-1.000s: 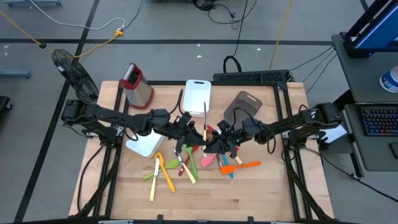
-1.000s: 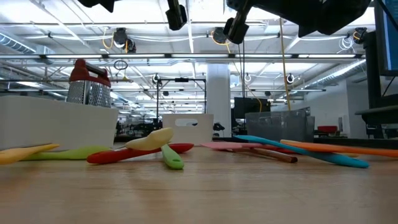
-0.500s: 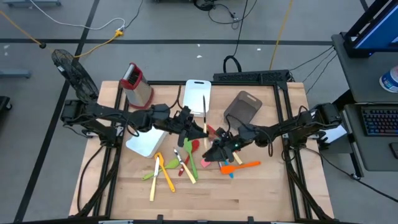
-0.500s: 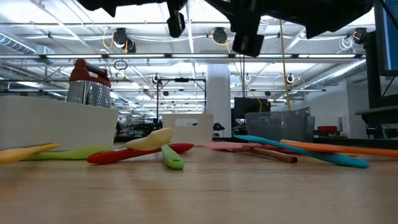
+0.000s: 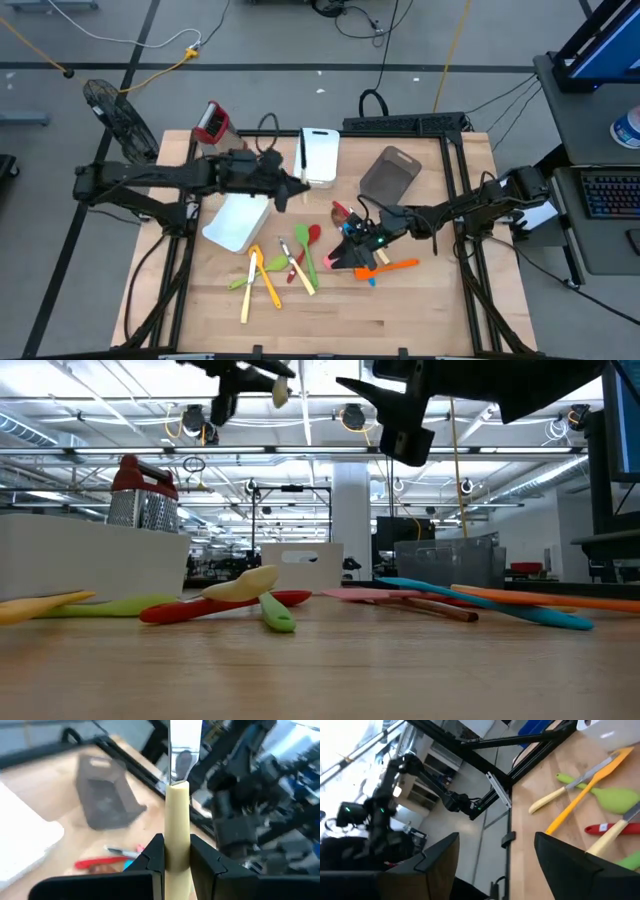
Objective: Pick & Place Kitchen Items
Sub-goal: Put the yellow table knife into the bottom white bin
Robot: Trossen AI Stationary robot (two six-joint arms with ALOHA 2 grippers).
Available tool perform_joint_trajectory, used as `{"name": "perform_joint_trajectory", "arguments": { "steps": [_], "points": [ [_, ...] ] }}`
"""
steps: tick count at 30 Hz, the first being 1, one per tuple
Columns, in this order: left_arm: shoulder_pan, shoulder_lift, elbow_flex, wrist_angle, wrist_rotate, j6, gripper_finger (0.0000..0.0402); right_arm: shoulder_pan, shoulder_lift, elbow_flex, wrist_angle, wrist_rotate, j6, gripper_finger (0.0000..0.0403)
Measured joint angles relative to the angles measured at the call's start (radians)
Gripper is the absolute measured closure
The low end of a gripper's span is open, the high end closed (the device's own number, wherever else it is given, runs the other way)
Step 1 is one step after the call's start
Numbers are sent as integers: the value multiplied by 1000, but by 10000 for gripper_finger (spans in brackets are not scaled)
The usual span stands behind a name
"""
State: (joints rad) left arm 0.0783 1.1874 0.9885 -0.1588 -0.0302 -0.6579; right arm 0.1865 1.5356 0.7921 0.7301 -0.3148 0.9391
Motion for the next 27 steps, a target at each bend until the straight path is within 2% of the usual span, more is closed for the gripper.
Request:
{"name": "perform_joint_trajectory", "arguments": {
  "steps": [5, 9, 18, 21, 27],
  "points": [
    [-48, -55, 96, -415, -111, -127, 356, -25, 0, 0, 7, 4, -108, 156],
    [-85, -62, 161, -707, -134, -257, 356, -60, 0, 0, 24, 13, -203, 156],
    [-162, -31, 165, -1281, -69, -478, 356, -127, 0, 0, 29, 243, -573, 165],
    [-176, -24, 164, -1365, -6, -506, 356, -143, 0, 0, 29, 292, -627, 171],
    [-201, -22, 95, -1327, 171, -503, 356, -173, 0, 0, 29, 292, -648, 182]
  ]
}}
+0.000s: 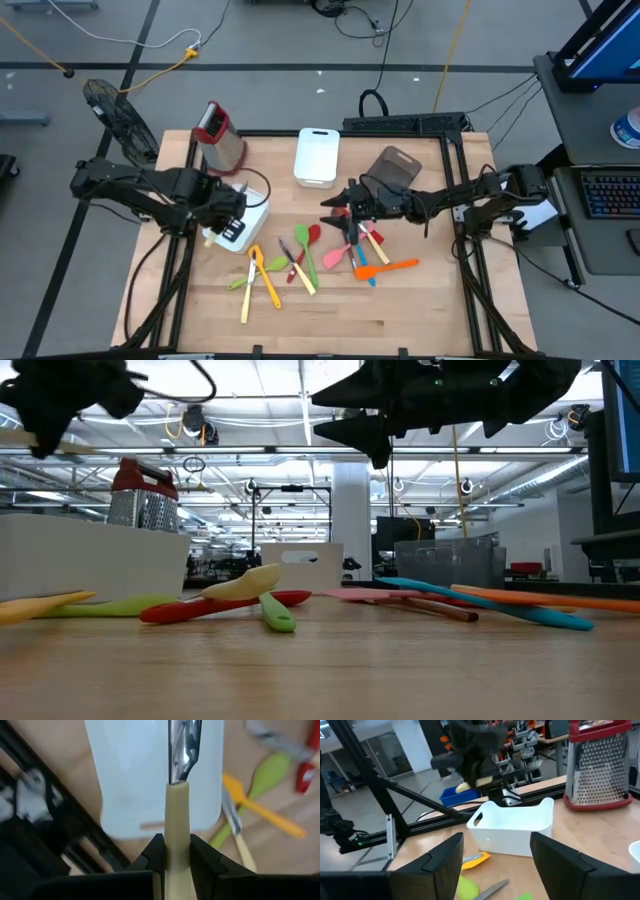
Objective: Pick & Place Kitchen Items
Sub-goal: Put the yellow table knife into the bottom white bin
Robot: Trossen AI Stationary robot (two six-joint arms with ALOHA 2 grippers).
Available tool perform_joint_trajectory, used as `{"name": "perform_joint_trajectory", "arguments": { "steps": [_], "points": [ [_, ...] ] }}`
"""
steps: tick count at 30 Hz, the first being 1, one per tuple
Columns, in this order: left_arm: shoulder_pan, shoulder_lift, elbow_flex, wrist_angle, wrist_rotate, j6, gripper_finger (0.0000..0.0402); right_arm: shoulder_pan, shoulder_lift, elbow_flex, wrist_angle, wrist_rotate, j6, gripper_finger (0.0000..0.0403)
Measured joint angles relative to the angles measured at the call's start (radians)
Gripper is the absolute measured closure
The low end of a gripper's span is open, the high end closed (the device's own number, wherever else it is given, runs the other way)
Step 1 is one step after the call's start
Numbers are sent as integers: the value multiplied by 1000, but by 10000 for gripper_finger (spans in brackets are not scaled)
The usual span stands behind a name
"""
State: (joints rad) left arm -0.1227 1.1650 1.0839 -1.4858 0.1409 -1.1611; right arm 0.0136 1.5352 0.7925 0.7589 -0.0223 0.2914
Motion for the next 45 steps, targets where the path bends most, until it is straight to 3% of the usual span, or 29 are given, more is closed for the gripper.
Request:
{"name": "perform_joint_trajectory", "arguments": {
  "steps": [11, 25, 33, 45],
  "points": [
    [45, 1, -179, 204, 220, -93, 356, -55, -56, 0, -18, 0, -306, 188],
    [251, 0, -285, 261, 397, -40, 356, -137, -293, 0, -239, 0, -393, 190],
    [382, 0, -305, 258, 452, 28, 356, -139, -318, 0, -331, -1, -407, 190],
    [466, 80, -306, 240, 462, 166, 356, -139, -318, 0, -361, -3, -409, 190]
  ]
}}
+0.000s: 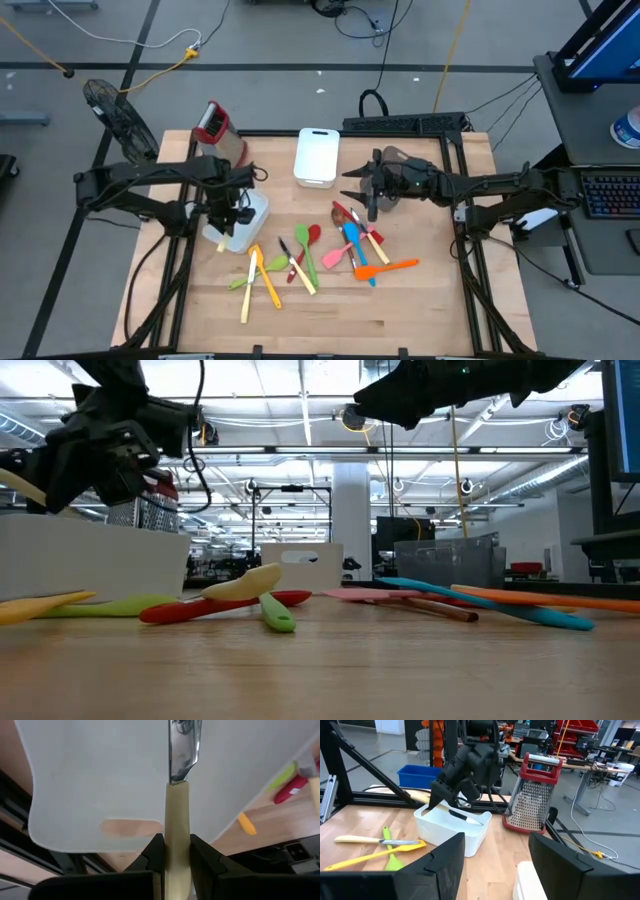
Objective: Pick & Place Kitchen Items
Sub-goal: Put the yellow table knife into the bottom white bin
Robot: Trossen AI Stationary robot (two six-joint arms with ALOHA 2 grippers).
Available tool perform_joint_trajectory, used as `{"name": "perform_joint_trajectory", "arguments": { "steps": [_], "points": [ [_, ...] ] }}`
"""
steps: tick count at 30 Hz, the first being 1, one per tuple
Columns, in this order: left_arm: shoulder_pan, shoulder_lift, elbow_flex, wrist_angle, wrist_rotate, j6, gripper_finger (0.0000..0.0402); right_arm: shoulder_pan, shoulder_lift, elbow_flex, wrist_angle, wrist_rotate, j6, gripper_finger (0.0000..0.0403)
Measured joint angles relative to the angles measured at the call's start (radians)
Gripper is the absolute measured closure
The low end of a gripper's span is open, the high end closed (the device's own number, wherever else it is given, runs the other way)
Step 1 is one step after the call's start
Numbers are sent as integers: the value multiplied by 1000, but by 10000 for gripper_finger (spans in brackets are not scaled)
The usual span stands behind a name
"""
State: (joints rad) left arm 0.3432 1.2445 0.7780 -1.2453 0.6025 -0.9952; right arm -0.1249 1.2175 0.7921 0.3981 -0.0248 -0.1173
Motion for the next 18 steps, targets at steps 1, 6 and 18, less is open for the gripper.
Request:
{"name": "perform_joint_trajectory", "arguments": {
  "steps": [1, 6, 18],
  "points": [
    [5, 17, 0, -1, 1, 20, 356, 0, 0, 0, 0, -1, 0, 190],
    [42, 99, 0, -17, 40, 137, 356, 0, 0, 0, 0, -2, 0, 190],
    [91, 139, 0, -50, 33, 216, 279, 0, 0, 0, 0, -2, 27, 190]
  ]
}}
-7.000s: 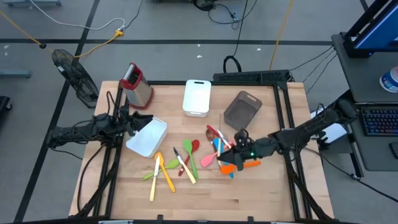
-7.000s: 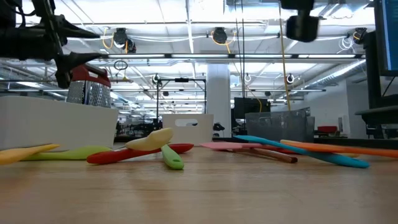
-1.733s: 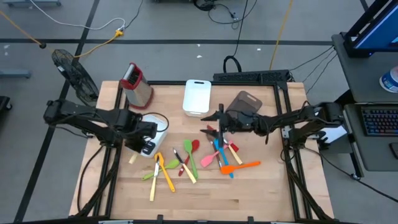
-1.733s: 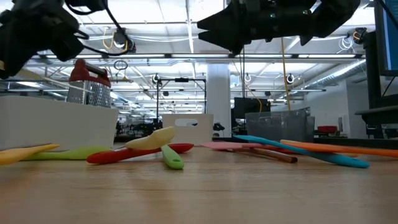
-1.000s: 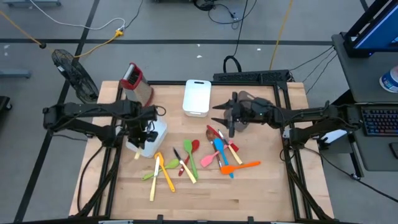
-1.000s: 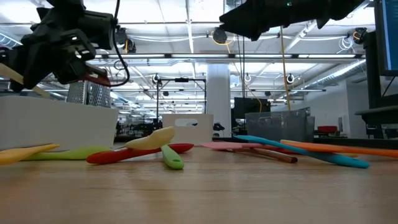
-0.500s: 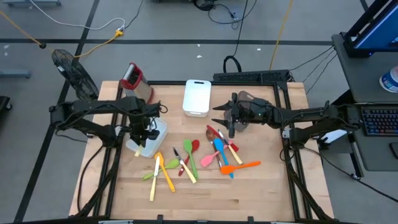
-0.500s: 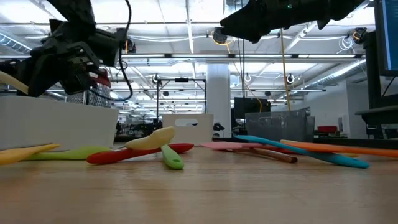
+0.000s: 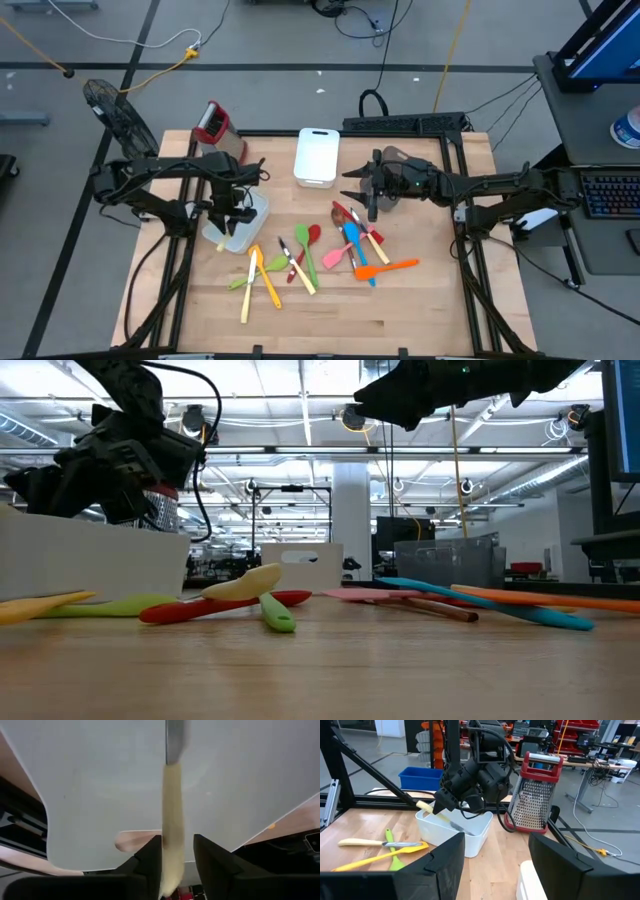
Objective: Pick & Place Kitchen Items
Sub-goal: Put the yellow table knife into the bottom white bin
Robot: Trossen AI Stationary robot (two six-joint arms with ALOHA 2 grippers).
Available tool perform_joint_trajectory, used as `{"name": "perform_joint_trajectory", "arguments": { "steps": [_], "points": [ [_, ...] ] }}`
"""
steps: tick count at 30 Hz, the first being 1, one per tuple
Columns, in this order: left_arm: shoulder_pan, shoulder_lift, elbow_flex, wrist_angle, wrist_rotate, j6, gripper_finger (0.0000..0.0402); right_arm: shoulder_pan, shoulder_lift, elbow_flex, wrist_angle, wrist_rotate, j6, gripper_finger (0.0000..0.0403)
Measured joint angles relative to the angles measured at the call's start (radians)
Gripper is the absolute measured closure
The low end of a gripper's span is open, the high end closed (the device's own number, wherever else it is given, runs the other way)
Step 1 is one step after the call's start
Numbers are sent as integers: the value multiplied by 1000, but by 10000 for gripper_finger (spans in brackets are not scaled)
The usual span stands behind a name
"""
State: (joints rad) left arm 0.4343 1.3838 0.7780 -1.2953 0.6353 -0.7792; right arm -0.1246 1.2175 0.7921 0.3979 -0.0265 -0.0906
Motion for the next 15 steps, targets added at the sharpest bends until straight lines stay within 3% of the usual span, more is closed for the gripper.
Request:
{"name": "perform_joint_trajectory", "arguments": {
  "steps": [10, 15],
  "points": [
    [4, -19, 0, -89, 6, 68, 258, 0, 0, 0, 0, 0, 0, 190],
    [4, -91, 0, -139, -61, 29, 257, 0, 0, 0, 0, 0, 0, 190]
  ]
}}
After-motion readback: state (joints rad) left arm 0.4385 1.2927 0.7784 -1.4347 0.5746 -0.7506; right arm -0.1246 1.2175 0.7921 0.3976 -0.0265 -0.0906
